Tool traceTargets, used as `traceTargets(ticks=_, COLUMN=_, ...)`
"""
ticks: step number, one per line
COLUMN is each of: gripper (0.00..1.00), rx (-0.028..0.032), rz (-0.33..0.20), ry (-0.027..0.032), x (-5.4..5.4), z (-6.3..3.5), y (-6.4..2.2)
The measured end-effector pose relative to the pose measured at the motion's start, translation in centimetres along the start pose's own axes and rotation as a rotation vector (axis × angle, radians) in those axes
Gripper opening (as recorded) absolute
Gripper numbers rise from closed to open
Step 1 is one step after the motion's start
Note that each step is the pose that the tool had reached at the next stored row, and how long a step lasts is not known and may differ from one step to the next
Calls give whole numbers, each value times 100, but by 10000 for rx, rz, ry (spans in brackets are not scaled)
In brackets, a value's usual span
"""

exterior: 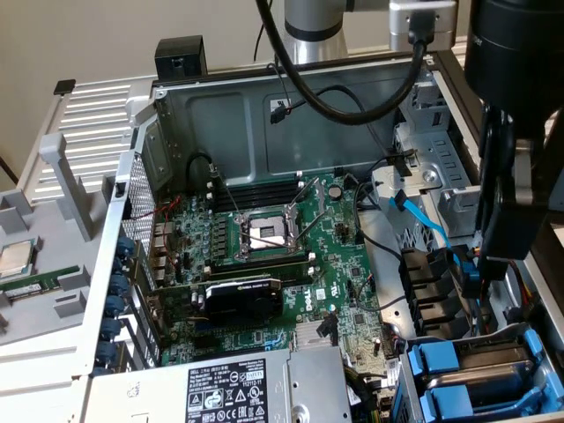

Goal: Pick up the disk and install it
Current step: 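Insert the first disk wire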

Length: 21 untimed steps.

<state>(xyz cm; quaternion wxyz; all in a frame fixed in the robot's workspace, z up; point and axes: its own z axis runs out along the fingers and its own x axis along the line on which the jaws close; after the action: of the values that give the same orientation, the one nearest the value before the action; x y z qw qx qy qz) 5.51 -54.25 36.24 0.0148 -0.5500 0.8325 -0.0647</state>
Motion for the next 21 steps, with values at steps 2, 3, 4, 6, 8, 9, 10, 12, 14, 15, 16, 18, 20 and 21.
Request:
traceTargets(ticks=2, gripper=51, rx=-6, rz=113, ry=12, x=-4, z=6, y=2)
traceTargets(ticks=3, gripper=51, rx=-8, rz=158, ry=18, x=-5, z=9, y=3)
traceTargets(ticks=4, gripper=51, rx=-9, rz=189, ry=23, x=-5, z=14, y=4)
traceTargets(ticks=6, gripper=51, rx=-11, rz=219, ry=27, x=-6, z=30, y=6)
traceTargets(ticks=8, gripper=51, rx=-11, rz=232, ry=29, x=-6, z=46, y=9)
traceTargets(ticks=9, gripper=51, rx=-10, rz=237, ry=30, x=-4, z=50, y=15)
traceTargets(ticks=10, gripper=51, rx=9, rz=242, ry=21, x=1, z=52, y=28)
traceTargets(ticks=12, gripper=51, rx=94, rz=257, ry=-16, x=11, z=57, y=53)
traceTargets(ticks=14, gripper=51, rx=232, rz=289, ry=-76, x=12, z=62, y=57)
traceTargets(ticks=15, gripper=51, rx=287, rz=310, ry=-99, x=12, z=66, y=57)
traceTargets(ticks=16, gripper=51, rx=319, rz=337, ry=-110, x=11, z=70, y=58)
traceTargets(ticks=18, gripper=51, rx=324, rz=378, ry=-108, x=9, z=80, y=61)
traceTargets(ticks=20, gripper=51, rx=324, rz=391, ry=-105, x=12, z=84, y=69)
traceTargets(ticks=21, gripper=51, rx=326, rz=395, ry=-105, x=14, z=86, y=74)
